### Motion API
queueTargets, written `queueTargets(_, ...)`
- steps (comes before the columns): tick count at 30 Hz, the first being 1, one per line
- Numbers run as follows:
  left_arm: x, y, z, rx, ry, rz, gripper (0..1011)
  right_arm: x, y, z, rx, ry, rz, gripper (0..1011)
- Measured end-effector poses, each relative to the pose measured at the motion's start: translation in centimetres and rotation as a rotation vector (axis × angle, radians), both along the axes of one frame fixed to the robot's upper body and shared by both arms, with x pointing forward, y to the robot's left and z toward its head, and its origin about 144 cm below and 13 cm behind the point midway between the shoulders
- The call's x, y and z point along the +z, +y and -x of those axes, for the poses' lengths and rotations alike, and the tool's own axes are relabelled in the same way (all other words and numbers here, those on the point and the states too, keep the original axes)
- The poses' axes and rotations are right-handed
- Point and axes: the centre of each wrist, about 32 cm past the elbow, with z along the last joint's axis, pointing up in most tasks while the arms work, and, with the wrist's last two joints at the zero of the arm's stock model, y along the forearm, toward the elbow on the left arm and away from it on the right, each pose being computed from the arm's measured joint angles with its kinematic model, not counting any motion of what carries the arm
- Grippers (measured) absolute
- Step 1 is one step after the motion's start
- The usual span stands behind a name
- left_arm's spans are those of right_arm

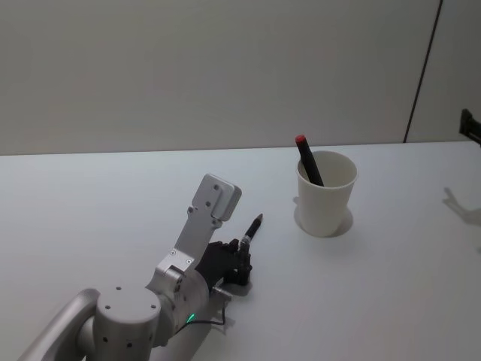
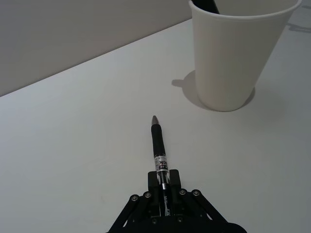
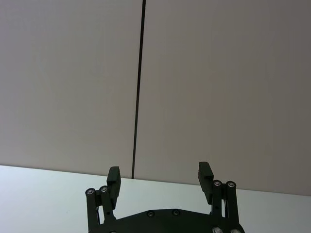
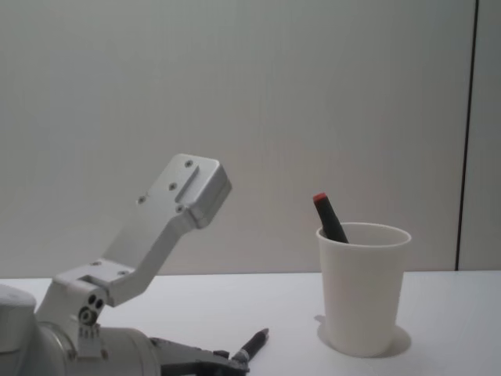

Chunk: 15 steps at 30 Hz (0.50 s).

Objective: Place the pen into the pen holder.

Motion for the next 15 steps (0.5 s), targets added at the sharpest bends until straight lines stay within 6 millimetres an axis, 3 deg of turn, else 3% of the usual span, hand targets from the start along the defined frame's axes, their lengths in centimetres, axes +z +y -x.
queueTargets(15,0.0,0.0,0.0,0.0,0.0,0.0,139,0.0,0.0,0.0,0.0,0.0,0.0,1002)
